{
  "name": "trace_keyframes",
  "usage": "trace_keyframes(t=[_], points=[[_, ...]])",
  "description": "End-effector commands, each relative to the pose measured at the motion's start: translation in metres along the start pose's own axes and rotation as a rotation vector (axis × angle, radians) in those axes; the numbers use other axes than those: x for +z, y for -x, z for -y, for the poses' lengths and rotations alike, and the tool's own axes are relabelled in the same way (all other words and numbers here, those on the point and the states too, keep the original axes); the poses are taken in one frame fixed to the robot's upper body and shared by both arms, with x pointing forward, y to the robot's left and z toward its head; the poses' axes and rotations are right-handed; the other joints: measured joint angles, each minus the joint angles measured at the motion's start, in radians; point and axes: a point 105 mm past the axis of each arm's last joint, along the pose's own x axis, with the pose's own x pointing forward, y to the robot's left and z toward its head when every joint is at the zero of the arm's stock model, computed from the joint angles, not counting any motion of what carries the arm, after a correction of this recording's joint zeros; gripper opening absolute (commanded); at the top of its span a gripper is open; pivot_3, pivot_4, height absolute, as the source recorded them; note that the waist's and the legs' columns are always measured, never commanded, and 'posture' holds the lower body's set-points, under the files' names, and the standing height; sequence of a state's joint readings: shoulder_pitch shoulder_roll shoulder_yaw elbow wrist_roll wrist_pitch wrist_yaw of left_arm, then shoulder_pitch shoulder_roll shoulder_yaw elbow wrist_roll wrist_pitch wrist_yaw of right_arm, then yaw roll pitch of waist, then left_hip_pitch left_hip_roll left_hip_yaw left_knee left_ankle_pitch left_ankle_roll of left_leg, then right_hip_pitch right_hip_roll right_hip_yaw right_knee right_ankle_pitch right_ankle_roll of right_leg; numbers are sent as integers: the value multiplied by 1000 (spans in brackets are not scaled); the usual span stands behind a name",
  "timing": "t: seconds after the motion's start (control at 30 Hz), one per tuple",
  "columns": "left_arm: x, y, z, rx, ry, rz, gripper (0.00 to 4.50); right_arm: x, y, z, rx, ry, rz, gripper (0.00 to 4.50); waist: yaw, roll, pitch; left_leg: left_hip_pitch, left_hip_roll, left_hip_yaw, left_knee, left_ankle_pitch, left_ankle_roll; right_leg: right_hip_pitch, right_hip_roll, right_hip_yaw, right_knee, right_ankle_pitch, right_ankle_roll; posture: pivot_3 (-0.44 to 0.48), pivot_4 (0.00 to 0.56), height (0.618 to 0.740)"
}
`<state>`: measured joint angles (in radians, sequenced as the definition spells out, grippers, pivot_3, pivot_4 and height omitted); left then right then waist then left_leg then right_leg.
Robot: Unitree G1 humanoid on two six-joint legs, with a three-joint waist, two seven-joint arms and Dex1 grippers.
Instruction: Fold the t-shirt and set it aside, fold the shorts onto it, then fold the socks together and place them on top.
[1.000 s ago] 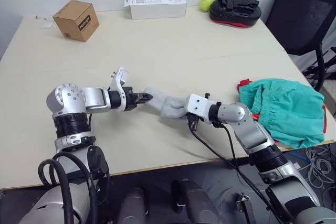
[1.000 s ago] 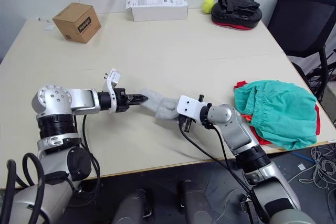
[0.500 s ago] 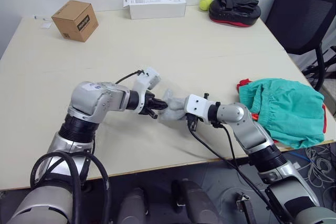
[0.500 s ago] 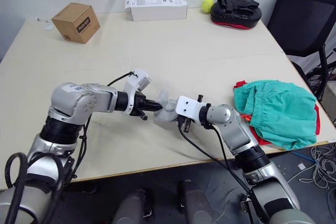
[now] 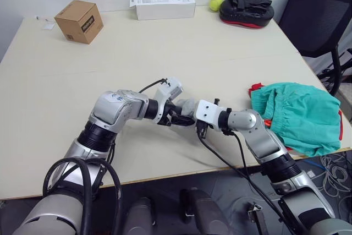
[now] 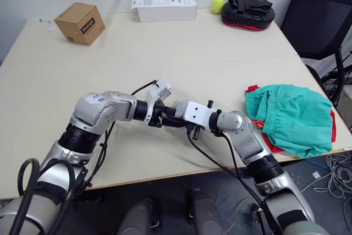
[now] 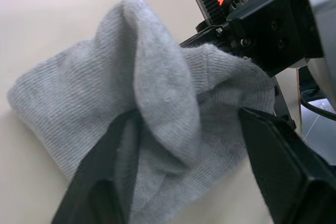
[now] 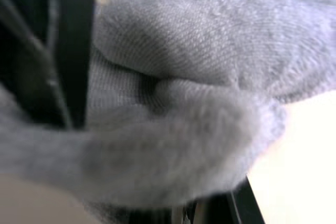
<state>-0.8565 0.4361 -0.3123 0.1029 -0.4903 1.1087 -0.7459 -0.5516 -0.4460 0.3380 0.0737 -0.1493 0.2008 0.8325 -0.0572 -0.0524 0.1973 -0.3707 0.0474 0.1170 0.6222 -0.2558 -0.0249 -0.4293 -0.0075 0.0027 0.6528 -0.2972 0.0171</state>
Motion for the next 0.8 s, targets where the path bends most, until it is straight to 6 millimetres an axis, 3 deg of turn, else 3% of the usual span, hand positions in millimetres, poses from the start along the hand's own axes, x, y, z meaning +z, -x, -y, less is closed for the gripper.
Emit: trace_keyframes(t=[0.03, 0.17, 0.3, 0.4, 0.63, 0.8], points=[[9, 5, -1, -35, 34, 74, 2931, -10, 0, -10, 30, -18, -37, 0, 0, 0, 0, 0, 0, 0, 0, 0, 0, 0, 0, 0, 0, 0, 0, 0, 150, 740], [19, 13, 3, -124, 115, 188, 2931, -10, 0, -8, 28, -14, -39, 0, 1, 0, 0, 0, 0, 0, 0, 0, 0, 0, 0, 0, 0, 0, 0, 0, 150, 740], [19, 19, -10, -121, 251, 242, 2931, -11, 0, -8, 31, -8, -42, 0, 0, 0, 0, 0, 0, 0, 0, 0, 0, 0, 0, 0, 0, 0, 0, 0, 150, 740], [21, 21, -13, -131, 290, 271, 2352, -11, 0, -8, 33, -2, -44, 0, 1, 0, 0, 0, 0, 0, 0, 0, 0, 0, 0, -1, 0, 0, 0, 0, 150, 740], [24, 22, -15, -140, 369, 318, 136, -12, 1, -9, 38, 6, -47, 0, 2, 0, 0, 0, 0, 0, 1, 0, 0, 0, 0, -1, 0, 0, 0, 0, 150, 740], [30, 28, -17, -159, 424, 377, 50, -12, 2, -9, 41, 12, -51, 0, 1, 0, 0, 0, 0, 0, 1, 0, 0, 0, 0, -1, 1, 0, 0, 0, 150, 740]])
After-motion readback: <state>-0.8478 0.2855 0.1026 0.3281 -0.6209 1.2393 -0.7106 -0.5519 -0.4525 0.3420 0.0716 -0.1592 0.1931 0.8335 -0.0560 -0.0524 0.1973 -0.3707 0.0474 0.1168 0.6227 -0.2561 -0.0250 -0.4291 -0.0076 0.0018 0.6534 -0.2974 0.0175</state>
